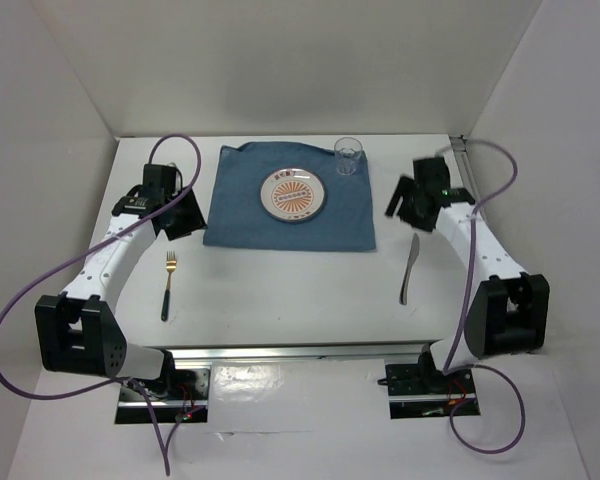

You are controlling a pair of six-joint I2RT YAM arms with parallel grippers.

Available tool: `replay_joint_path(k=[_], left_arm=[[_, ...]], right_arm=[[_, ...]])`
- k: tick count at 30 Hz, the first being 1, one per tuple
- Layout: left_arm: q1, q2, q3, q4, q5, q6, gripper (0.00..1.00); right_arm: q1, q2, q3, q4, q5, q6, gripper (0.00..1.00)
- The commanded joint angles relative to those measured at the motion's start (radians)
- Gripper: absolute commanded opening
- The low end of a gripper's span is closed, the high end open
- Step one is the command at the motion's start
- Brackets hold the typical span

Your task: Set the dinner table for one person

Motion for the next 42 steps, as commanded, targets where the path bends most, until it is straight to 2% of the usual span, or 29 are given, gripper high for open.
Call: replay_joint_path(k=[1,2,6,11,14,17,22,28,35,36,39,40,42], left_arm=[[-0.004,0.001,0.037,0.015,0.020,-0.002,0.59],[-0.004,0.001,0.037,0.015,0.034,-0.002,0.59],[-0.004,-0.010,0.037,0.015,0.058,-0.002,0.59],[-0.004,-0.019,0.026,0.024,0.080,-0.011,0.59],[-0.004,-0.028,0.026,0.024,0.080,-0.011,0.59],[-0.004,-0.029,0.015,0.024,0.080,-0.011,0.59],[-0.004,-0.019,0.015,0.024,0.080,-0.011,0.59],[-0.004,-0.019,0.025,0.024,0.080,-0.011,0.59],[-0.004,-0.010,0.034,0.024,0.071,-0.011,0.59],[-0.004,-0.010,0.034,0.024,0.071,-0.011,0.59],[-0.004,-0.010,0.034,0.024,0.071,-0.011,0.59],[-0.004,-0.010,0.034,0.024,0.071,-0.011,0.59],[-0.004,-0.010,0.034,0.024,0.071,-0.011,0.59]], right_arm=[[-0.091,-0.129,-0.234,-0.034,-0.084,0.086,0.76],[-0.134,-0.154,-0.320,-0.021,-0.101,0.086,0.76],[-0.217,-0.182,-0.385,-0.032,-0.128,0.054,0.71],[-0.226,-0.092,-0.405,-0.032,-0.125,0.036,0.63],[-0.226,-0.059,-0.425,0.017,-0.150,0.026,0.63],[-0.226,-0.047,-0.439,0.040,-0.150,0.026,0.51],[-0.191,-0.012,-0.450,0.063,-0.138,0.005,0.49],[-0.154,0.085,-0.430,0.051,-0.124,0.005,0.50],[-0.131,0.116,-0.430,0.071,-0.136,0.014,0.50],[-0.119,0.128,-0.430,0.071,-0.136,0.014,0.40],[-0.096,0.154,-0.419,0.071,-0.109,0.023,0.29],[-0.096,0.154,-0.419,0.071,-0.086,0.023,0.20],[-0.071,0.163,-0.399,0.060,-0.075,0.043,0.13]])
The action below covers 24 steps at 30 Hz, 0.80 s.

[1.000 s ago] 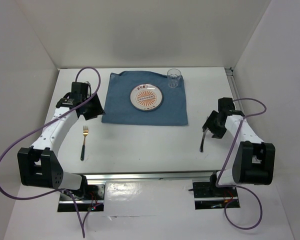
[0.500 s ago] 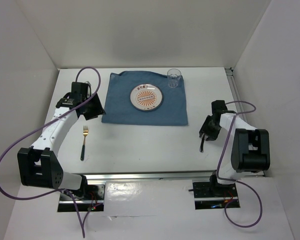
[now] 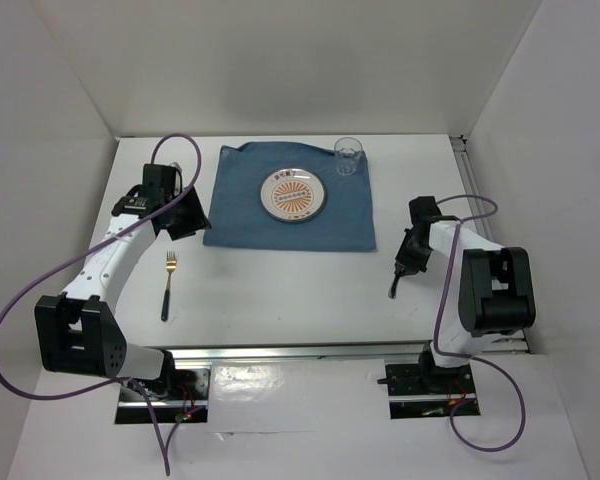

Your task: Set the dinner table for one person

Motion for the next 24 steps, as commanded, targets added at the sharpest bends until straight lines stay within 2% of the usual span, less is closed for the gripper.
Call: replay_joint_path(k=[1,2,6,14,20,24], left_arm=[[-0.004,-0.008,0.034,0.018,0.002,-0.009,0.59],[-0.004,-0.008,0.034,0.018,0.002,-0.009,0.59],[-0.004,-0.008,0.034,0.018,0.002,-0.009,0.59],[-0.004,-0.008,0.043,0.018,0.002,-0.009,0.59],[-0.004,-0.008,0.043,0.018,-0.007,-0.009,0.59],[-0.004,-0.017,0.043,0.008,-0.007,-0.009,0.59]], right_arm=[[0.036,0.053,0.007,0.024,0.066,0.025,0.13],[0.045,0.042,0.021,0.013,0.078,0.035,0.09],[0.084,-0.048,0.093,-0.047,0.152,0.044,0.09],[0.154,-0.075,0.318,-0.120,0.115,-0.067,0.03],[0.267,0.083,0.496,-0.143,0.057,-0.123,0.03],[0.290,0.218,0.617,-0.154,0.057,-0.135,0.03]])
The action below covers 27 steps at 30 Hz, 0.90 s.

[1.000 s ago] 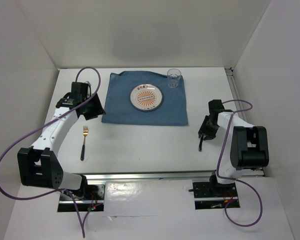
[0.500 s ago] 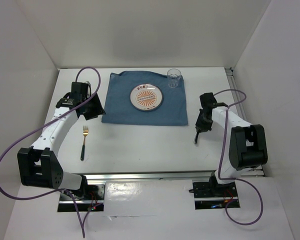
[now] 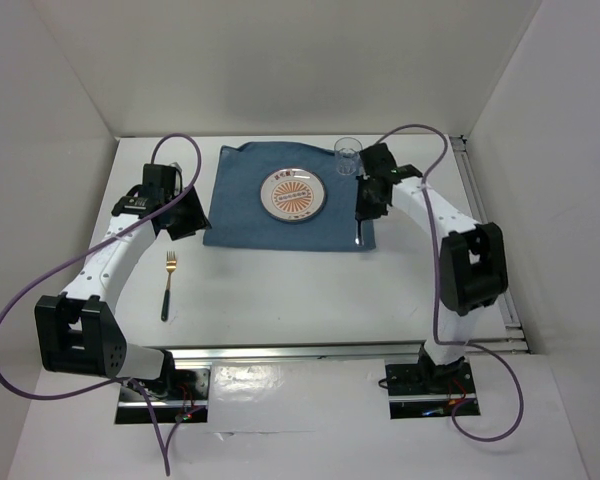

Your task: Set the dinner table for one person

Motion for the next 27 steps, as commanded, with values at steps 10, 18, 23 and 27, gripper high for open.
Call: replay_joint_path(k=[10,18,23,27], left_arm=[[-0.004,-0.027,0.032,-0.011,-0.025,0.001,0.59],[-0.004,-0.036,0.050,-0.020,-0.045,0.010,0.59],[-0.004,-0.027,0.050,-0.020,-0.045,0.010,0.59],[-0.004,-0.027,0.041,-0.020,-0.045,0.010,0.59]], right_arm=[[0.012,0.333,0.309,-0.054,-0.039,-0.063,0.03],[-0.019,0.397,0.321,-0.022,-0.069,-0.063,0.03],[-0.019,0.419,0.332,-0.013,-0.088,-0.063,0.03],[-0.019,0.429,0.332,-0.004,-0.088,-0.072,0.03]])
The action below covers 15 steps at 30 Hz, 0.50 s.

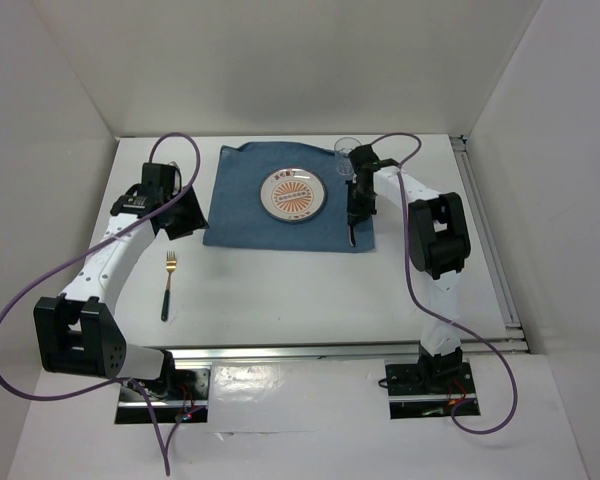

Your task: Set the dinner table for one person

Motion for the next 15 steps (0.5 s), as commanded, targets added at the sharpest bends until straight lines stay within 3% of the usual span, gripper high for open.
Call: replay_joint_path(k=[1,15], left_arm=[[-0.004,-0.023,0.027,0.003,-0.015,0.007,0.59],[-0.004,-0.034,0.018,0.012,-0.006,0.007,0.61]], right_arm=[[-0.001,-0.010,0.041,0.043,-0.012,-0.016,0.03],[-0.010,0.023,0.086,0.032,-0.034,-0.025,0.03]])
